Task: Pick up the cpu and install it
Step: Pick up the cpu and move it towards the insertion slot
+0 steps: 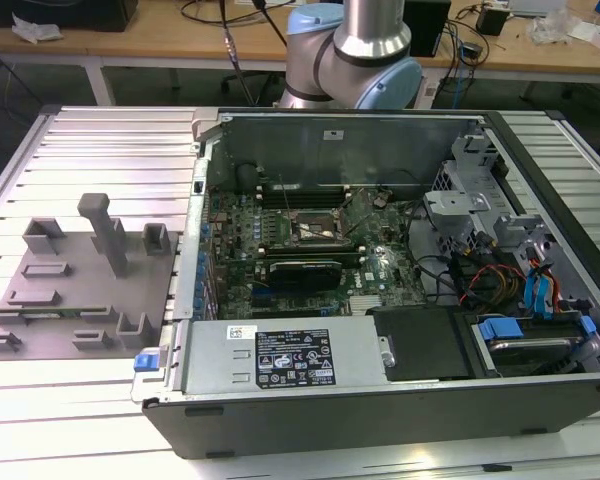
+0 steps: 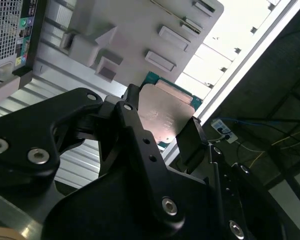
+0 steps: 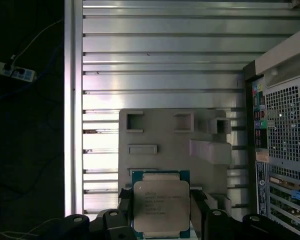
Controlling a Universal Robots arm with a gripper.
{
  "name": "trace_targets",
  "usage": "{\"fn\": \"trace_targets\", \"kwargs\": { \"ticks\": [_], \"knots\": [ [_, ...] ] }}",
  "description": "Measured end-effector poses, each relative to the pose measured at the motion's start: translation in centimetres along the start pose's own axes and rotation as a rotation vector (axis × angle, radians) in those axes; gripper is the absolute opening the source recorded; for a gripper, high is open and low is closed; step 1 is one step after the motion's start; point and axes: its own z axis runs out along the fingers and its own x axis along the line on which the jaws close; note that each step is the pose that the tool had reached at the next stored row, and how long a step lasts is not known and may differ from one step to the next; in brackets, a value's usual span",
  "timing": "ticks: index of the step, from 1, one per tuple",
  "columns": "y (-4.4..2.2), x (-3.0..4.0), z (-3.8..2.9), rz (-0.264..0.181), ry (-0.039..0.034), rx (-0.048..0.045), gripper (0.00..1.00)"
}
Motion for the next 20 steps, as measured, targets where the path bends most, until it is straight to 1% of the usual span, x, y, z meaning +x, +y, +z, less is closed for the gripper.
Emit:
{"fn": "trace_targets", "kwargs": {
  "ticks": [6, 7, 12, 18, 20],
  "knots": [
    [0.02, -1.12, 0.04, 0.000, 0.0001, 0.0000, 0.55],
    [0.02, -1.40, 0.05, 0.000, 0.0000, 0.0000, 0.55],
    [0.04, -2.27, 0.09, 0.000, 0.0000, 0.0000, 0.55],
    [0.05, -3.11, 0.12, 0.000, 0.0000, 0.0000, 0.55],
    [0.06, -3.57, 0.14, 0.000, -0.0001, 0.0000, 0.55]
  ]
}}
